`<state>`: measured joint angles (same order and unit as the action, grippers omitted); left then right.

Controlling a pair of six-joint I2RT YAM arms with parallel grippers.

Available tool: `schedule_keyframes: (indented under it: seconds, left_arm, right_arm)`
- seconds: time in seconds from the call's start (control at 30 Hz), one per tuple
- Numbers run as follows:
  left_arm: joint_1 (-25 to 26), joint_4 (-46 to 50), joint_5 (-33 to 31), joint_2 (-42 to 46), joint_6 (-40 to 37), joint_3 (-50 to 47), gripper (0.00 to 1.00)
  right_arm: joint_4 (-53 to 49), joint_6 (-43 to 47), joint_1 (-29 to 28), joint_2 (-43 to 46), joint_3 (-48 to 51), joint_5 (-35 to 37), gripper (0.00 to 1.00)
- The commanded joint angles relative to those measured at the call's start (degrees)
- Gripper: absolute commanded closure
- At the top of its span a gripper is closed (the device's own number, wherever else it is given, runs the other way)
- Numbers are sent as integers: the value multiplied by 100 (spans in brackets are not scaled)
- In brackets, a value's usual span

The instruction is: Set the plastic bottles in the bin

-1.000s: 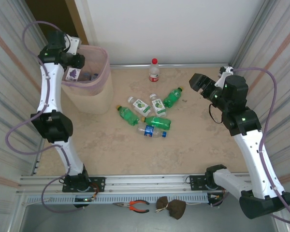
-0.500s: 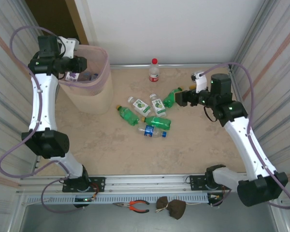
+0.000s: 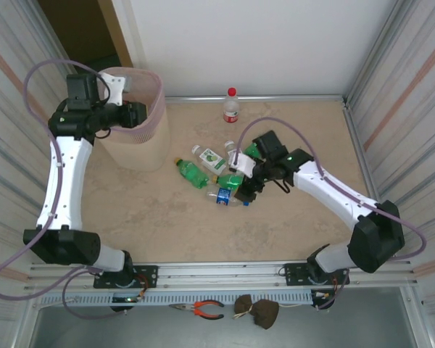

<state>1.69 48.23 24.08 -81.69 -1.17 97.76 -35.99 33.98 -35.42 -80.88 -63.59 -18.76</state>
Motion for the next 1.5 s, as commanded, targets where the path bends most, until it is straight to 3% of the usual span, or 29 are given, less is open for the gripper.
schedule_keyframes:
  seconds: [0.0, 0.4, 1.13, 1.47]
  left_arm:
    - [123, -245, 102, 289, 247, -351, 56]
    - [323, -542, 151, 790, 538, -1190, 55]
    - [336, -777, 451, 855, 671, -1404, 54]
    - [343, -890, 518, 899, 763, -1586, 54]
  right_arm:
    - [295, 180, -330, -190, 160, 428, 13]
    - [618, 273, -597, -646, 627, 1135, 18]
    - [1180, 330, -739, -1558, 856, 1041, 20]
    - [1321, 241, -786, -1739, 963, 1024, 31]
